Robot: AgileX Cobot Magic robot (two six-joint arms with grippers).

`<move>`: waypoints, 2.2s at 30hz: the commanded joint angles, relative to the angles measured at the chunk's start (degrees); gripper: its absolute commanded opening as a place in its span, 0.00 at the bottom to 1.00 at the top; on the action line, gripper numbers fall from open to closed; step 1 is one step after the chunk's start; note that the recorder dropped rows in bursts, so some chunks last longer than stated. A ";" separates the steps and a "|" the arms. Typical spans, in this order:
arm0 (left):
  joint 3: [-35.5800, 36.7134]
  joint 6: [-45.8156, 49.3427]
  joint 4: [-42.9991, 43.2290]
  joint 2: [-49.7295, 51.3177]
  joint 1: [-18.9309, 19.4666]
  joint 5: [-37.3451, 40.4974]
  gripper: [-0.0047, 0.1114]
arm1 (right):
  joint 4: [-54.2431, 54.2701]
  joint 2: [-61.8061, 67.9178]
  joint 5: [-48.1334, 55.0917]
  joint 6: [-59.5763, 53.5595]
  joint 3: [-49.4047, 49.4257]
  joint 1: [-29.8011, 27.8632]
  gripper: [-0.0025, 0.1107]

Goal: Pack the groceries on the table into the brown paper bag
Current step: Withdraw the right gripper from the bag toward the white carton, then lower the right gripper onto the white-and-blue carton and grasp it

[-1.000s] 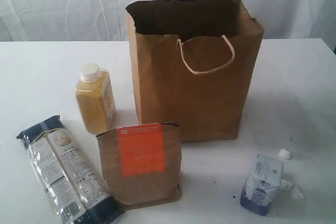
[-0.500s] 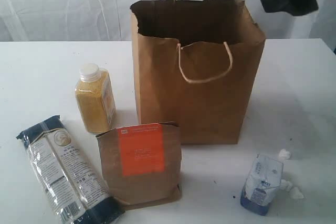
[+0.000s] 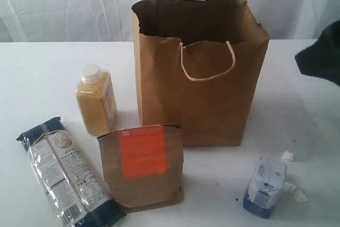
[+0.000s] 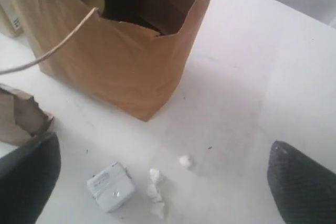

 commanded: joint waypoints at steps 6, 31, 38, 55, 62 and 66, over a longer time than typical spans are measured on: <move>0.16 -0.08 -0.23 -0.28 -0.22 -0.04 0.04 | 2.60 -5.35 4.73 -2.74 6.56 -0.11 0.95; 0.16 -0.08 -0.23 -0.28 -0.22 -0.04 0.04 | 9.02 4.24 -14.89 2.24 27.59 -0.11 0.88; 0.16 -0.08 -0.23 -0.28 -0.22 -0.04 0.04 | 10.12 15.34 -20.09 2.24 27.59 -0.11 0.87; 0.16 -0.08 -0.23 -0.28 -0.22 -0.04 0.04 | 10.44 26.66 -27.88 2.01 27.59 -0.11 0.85; 0.16 -0.08 -0.23 -0.28 -0.22 -0.04 0.04 | 10.44 28.81 -28.76 2.01 27.59 -0.11 0.49; 0.16 -0.08 -0.23 -0.28 -0.22 -0.04 0.04 | 10.44 28.52 -28.76 2.01 27.59 -0.11 0.22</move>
